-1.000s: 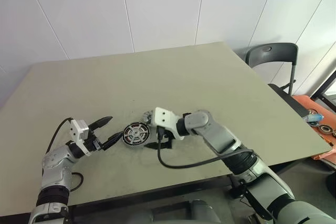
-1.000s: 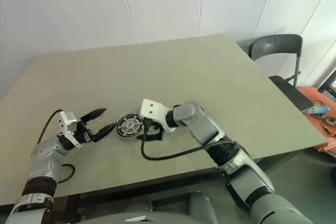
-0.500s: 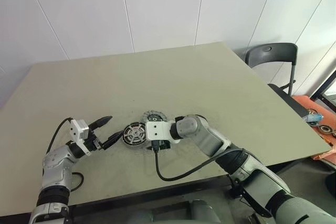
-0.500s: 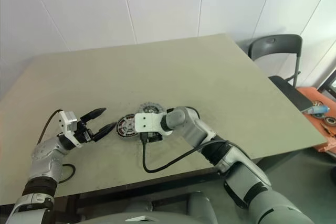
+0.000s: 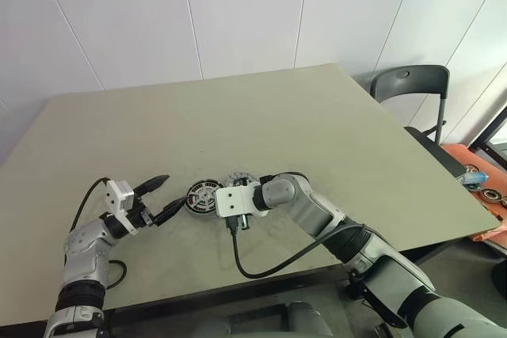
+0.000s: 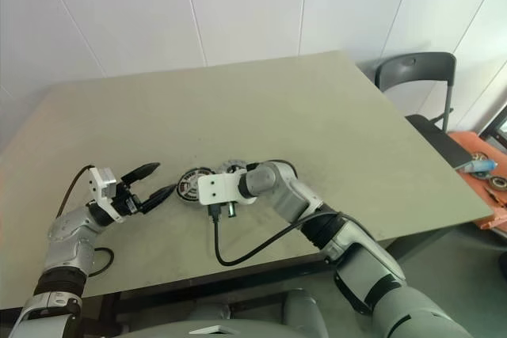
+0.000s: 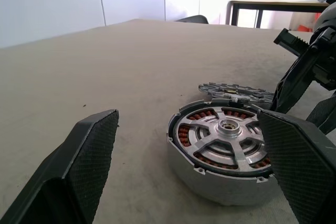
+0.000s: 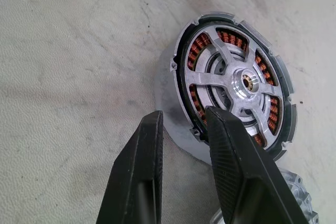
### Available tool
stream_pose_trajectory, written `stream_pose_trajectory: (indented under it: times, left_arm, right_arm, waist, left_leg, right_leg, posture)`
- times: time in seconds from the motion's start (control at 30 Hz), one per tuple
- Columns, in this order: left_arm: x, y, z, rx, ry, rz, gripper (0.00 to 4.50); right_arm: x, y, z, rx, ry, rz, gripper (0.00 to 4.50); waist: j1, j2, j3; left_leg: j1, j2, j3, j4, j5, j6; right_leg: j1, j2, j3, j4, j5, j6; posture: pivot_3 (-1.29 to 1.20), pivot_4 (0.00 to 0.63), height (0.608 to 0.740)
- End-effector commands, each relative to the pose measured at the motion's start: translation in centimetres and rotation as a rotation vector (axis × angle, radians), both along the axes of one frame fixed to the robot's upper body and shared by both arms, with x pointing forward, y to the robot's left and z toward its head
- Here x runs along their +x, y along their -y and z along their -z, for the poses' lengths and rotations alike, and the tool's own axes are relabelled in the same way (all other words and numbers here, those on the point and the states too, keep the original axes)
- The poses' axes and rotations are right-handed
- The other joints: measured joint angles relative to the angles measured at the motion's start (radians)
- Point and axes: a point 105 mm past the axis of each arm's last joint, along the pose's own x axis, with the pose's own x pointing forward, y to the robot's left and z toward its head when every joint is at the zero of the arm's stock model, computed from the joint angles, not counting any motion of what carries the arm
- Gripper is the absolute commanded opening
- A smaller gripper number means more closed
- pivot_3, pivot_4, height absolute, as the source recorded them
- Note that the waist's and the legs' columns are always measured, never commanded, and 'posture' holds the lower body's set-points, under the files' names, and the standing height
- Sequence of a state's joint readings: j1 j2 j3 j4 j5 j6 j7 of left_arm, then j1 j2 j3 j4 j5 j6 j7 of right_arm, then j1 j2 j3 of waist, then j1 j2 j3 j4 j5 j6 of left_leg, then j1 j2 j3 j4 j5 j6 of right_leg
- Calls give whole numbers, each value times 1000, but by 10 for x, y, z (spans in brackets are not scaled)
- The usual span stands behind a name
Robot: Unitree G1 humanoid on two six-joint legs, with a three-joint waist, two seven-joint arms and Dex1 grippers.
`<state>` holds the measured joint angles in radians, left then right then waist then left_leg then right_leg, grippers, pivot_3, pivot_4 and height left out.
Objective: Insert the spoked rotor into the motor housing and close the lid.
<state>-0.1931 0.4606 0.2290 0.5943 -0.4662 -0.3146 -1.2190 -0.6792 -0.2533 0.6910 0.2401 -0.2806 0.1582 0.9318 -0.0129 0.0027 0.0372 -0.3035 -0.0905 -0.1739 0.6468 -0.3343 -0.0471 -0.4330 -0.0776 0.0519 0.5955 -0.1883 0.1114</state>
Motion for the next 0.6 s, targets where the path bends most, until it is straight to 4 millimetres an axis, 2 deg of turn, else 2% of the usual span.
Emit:
stream_pose_trajectory:
  times: [0.03, 0.1, 0.13, 0.43, 0.6]
  left_arm:
    - [4, -4, -13, 4, 54, -14, 4500]
    - [4, -4, -13, 4, 55, -15, 4500]
    - [5, -5, -13, 4, 55, -16, 4500]
    - [6, -5, -15, 4, 59, -16, 4500]
    - [2, 1, -12, 2, 55, 12, 4500]
  right_arm:
    - [1, -2, -7, 9, 18, -21, 690]
    - [0, -2, -7, 8, 20, -25, 100]
    - [1, -2, -7, 7, 21, -26, 17]
    - [0, -1, -10, 7, 20, -37, 17]
    - [-8, 3, -20, -3, -49, -101, 17]
  waist:
    - [0, 0, 0]
    - [0, 0, 0]
    - [0, 0, 0]
    - [0, 0, 0]
    - [0, 0, 0]
  left_leg:
    - [0, 0, 0, 0, 0, 0]
    - [0, 0, 0, 0, 0, 0]
    - [0, 0, 0, 0, 0, 0]
    - [0, 0, 0, 0, 0, 0]
    - [0, 0, 0, 0, 0, 0]
  right_leg:
    - [0, 0, 0, 0, 0, 0]
    - [0, 0, 0, 0, 0, 0]
    - [0, 0, 0, 0, 0, 0]
    - [0, 0, 0, 0, 0, 0]
    - [0, 0, 0, 0, 0, 0]
  posture:
    - [0, 0, 740]
    - [0, 0, 740]
    - [0, 0, 740]
    - [0, 0, 740]
    - [0, 0, 740]
